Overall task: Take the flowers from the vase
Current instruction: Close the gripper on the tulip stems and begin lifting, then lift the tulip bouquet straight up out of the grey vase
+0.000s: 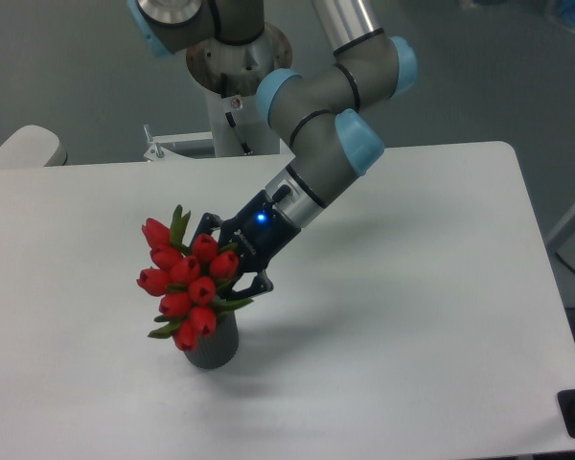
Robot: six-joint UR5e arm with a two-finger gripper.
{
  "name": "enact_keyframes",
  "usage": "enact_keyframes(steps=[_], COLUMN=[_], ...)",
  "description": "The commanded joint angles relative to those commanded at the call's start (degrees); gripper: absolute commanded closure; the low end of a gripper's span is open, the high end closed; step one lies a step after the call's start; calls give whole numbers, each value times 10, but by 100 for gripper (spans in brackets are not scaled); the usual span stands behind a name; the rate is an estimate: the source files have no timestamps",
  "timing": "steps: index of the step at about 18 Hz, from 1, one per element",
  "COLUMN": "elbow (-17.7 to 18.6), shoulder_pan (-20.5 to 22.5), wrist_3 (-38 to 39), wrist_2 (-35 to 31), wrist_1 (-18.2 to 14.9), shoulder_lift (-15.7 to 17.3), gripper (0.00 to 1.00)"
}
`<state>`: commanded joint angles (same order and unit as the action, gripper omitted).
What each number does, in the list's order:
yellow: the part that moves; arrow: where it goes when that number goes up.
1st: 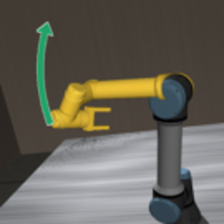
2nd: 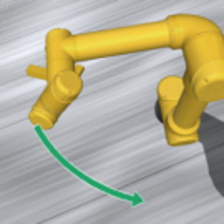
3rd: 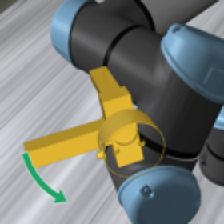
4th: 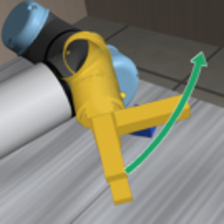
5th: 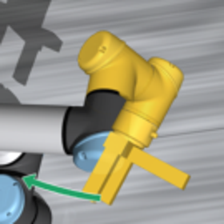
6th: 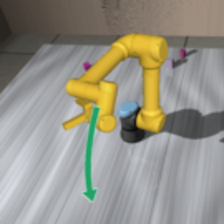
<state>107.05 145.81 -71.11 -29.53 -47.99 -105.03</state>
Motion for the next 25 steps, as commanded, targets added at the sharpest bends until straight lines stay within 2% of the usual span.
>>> enact_keyframes(steps=[5,13,16,20,25], elbow=[-11,-11,-26,-54,-65], shoulder_pan=[3,6,6,9,11], wrist_3=[23,101,132,158,165], wrist_2=[3,30,33,38,40], wrist_1=[-1,-1,-1,-1,-1], shoulder_lift=[6,62,74,79,81], gripper=[70,70,70,70,70])
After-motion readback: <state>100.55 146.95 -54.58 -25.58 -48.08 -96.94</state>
